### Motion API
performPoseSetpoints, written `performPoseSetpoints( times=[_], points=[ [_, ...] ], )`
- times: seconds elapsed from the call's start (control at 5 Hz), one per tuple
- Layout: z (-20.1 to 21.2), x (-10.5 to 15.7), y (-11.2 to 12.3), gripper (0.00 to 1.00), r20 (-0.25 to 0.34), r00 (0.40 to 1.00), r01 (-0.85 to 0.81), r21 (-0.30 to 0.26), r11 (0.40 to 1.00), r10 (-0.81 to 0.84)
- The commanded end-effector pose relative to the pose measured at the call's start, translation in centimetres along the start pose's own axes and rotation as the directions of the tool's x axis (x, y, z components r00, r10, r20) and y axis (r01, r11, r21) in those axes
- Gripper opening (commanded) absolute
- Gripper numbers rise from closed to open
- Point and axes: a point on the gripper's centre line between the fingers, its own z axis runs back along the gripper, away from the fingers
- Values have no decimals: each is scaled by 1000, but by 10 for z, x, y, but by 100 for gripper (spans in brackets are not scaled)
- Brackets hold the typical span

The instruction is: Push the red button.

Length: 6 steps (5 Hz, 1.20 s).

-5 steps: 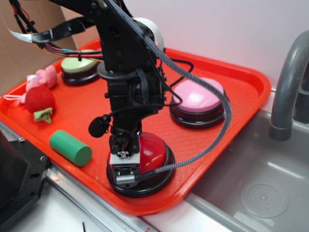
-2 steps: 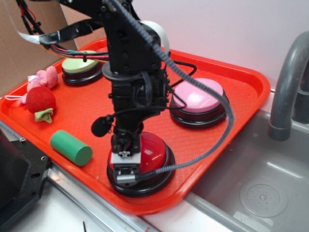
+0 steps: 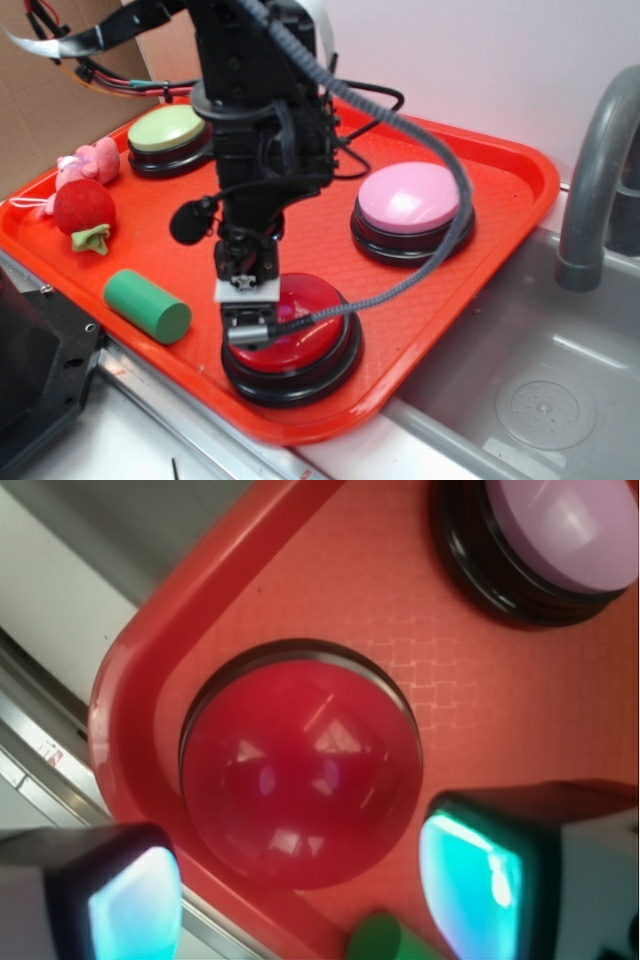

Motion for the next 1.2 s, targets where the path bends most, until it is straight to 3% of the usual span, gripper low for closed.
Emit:
performPoseSetpoints(
  times=[0.0,1.0],
  points=[
    [36,6,-10,100,105,994,29,-21,999,-27],
    [69,7,-8,100,122,993,9,-3,1000,-8]
  ],
)
